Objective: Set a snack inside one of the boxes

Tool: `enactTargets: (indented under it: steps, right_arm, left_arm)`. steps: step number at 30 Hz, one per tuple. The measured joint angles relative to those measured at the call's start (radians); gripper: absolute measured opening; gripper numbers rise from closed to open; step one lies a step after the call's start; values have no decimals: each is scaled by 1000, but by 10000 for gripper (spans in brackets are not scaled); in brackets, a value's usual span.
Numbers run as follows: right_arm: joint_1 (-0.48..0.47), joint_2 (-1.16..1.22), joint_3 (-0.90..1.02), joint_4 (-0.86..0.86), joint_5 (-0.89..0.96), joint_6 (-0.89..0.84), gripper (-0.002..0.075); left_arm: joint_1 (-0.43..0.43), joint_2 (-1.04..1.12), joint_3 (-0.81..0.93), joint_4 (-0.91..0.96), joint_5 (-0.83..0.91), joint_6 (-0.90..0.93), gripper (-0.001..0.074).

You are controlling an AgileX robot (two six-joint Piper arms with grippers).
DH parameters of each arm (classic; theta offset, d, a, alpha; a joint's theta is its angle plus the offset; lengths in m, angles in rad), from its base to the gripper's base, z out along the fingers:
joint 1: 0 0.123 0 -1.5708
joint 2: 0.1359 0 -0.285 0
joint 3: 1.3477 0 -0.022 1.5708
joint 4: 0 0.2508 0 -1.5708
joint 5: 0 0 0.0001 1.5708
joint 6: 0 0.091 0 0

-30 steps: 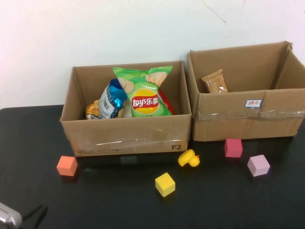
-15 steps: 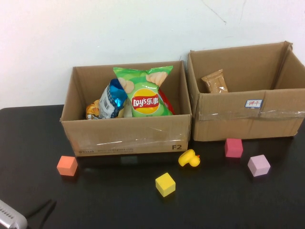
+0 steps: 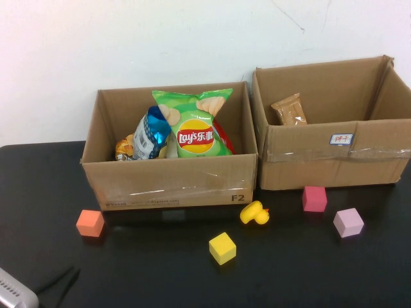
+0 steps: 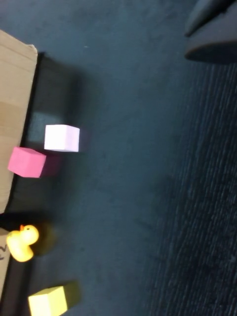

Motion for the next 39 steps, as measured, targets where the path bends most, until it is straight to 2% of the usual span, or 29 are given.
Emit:
enactTargets:
  steps: [7,10,19,25,28,32,34,39]
  right_arm:
    - [0,0,0,3,6,0,-1]
    - [0,0,0,3,8,0,-1]
    - [0,0,0,10,9,0,-1]
    - [0,0,0,10,10,0,-1]
    - [0,0,0,11,10,0,-1]
    - [0,0,0,11,10,0,-1]
    - [0,0,0,11,10,0,-1]
    - [0,0,0,11,10,0,-1]
  left_arm:
    - [6,-18,0,4,-4,0,-1]
    - [65,-84,23,8,-43,0,-1]
    - [390,-365,102,69,-21,9,-1]
    - [581,-444,114,43,-48,-59,-1]
    - [637,-453,143,-95,-121,18,-1]
    - [646,-517,201,-327,-157,173,-1]
    - [646,-548,205,-439,-94,205,-1]
    - [642,-556,208,-749,222,430,-1]
